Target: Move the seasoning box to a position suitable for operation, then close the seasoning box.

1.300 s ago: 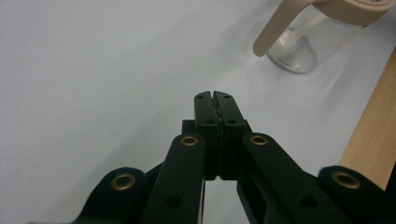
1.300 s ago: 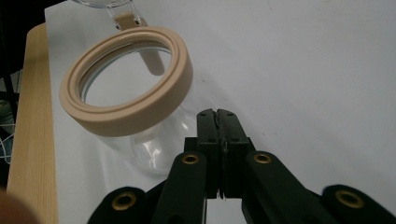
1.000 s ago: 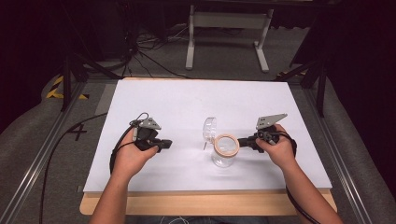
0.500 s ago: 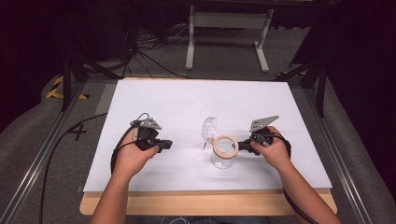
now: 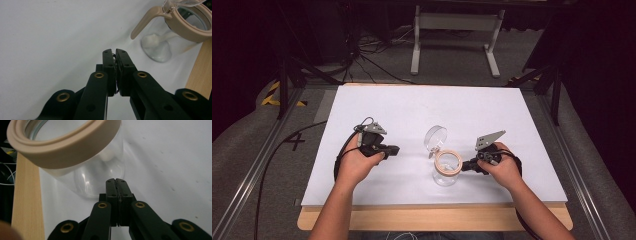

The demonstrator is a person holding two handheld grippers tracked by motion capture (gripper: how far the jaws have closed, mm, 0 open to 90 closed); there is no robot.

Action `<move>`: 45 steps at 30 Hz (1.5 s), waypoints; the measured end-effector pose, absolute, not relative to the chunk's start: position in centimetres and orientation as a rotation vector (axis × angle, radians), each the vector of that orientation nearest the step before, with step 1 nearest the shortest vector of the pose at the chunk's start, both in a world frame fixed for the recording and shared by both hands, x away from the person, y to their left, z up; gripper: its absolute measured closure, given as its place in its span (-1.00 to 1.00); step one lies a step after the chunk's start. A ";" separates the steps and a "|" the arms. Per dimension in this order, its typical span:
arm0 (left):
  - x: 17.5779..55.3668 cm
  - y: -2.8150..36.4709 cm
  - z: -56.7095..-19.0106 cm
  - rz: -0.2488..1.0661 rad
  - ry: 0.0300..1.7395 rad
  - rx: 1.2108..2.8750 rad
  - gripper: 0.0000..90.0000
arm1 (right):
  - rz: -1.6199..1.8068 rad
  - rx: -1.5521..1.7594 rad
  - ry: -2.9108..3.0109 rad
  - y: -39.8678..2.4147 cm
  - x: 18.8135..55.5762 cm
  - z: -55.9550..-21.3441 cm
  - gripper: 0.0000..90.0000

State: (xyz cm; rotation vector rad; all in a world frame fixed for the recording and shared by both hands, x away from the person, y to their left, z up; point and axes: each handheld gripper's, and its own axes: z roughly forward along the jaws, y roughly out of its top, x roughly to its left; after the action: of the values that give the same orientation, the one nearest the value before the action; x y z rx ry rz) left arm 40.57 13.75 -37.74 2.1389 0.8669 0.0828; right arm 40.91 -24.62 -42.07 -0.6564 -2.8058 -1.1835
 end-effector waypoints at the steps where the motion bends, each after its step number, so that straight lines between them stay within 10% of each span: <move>1: 40.7 13.7 -37.7 0.082 0.876 2.138 0.90 | -1.170 -0.632 -2.803 -24.3 40.6 -42.1 0.99; 45: 42.5 10.6 -35.6 0.095 0.753 2.019 0.98 | -1.463 -0.599 -2.738 -23.0 36.5 -37.9 0.98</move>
State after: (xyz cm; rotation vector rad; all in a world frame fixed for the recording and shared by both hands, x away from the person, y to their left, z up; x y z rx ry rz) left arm 42.50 10.60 -35.61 2.0193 0.7528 0.0948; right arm 36.55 -23.01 -37.89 -0.5987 -2.7376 -1.4625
